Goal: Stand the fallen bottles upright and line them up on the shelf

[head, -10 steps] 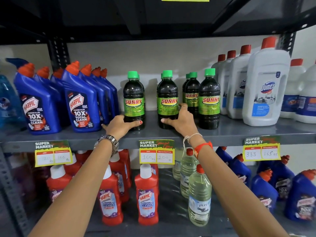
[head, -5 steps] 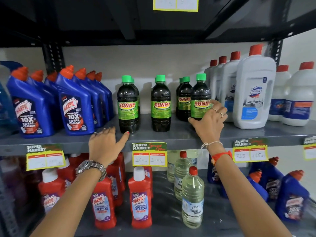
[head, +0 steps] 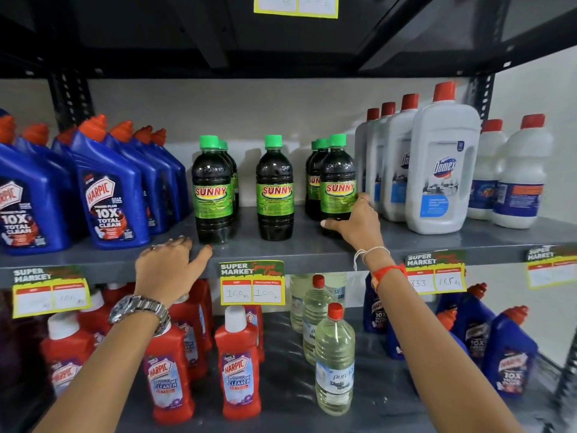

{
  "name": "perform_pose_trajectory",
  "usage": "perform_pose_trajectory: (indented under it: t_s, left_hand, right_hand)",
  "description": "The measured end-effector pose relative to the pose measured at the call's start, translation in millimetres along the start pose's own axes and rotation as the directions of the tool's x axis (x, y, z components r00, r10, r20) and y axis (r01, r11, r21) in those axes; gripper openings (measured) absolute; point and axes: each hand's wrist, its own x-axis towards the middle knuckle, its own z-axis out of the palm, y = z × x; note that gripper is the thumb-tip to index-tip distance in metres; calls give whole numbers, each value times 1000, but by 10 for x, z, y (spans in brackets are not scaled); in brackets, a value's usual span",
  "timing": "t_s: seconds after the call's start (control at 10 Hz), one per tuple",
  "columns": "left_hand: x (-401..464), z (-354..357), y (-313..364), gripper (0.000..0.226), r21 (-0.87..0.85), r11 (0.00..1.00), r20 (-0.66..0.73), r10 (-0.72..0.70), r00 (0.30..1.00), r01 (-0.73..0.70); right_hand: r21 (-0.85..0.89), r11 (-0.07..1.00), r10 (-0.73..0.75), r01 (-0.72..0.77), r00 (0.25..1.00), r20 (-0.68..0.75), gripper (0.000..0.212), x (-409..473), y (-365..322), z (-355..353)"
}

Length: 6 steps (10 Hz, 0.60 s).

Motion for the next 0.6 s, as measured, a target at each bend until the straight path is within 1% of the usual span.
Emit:
perform_pose_trajectory:
  t_s: [0.2, 0.3, 0.4, 0.5, 0.6]
  left_hand:
    - [-13, -26, 26, 52, -20, 1000, -10, -3, 1000, 3]
    - [-15, -2, 12, 57, -14, 1000, -36, 4, 999, -4]
    - [-9, 29, -6, 70, -16, 1000, -47, 8, 999, -8]
    - [-22, 34, -18, 82, -29, 1000, -61, -3, 998, 1]
    - [-9, 40, 14, 91, -60, 997, -14, -59, 998, 58]
  right_hand:
    - [26, 999, 21, -23, 999, 50, 75, 49, -22, 44]
    - [31, 999, 39, -42, 996, 74, 76, 81, -7, 54]
    - [38, 997, 64, -68, 992, 109, 83, 68, -27, 52]
    - [-3, 1000, 22, -22, 998, 56, 98, 5, -9, 11]
    - [138, 989, -30, 59, 978, -206, 83, -151, -12, -173]
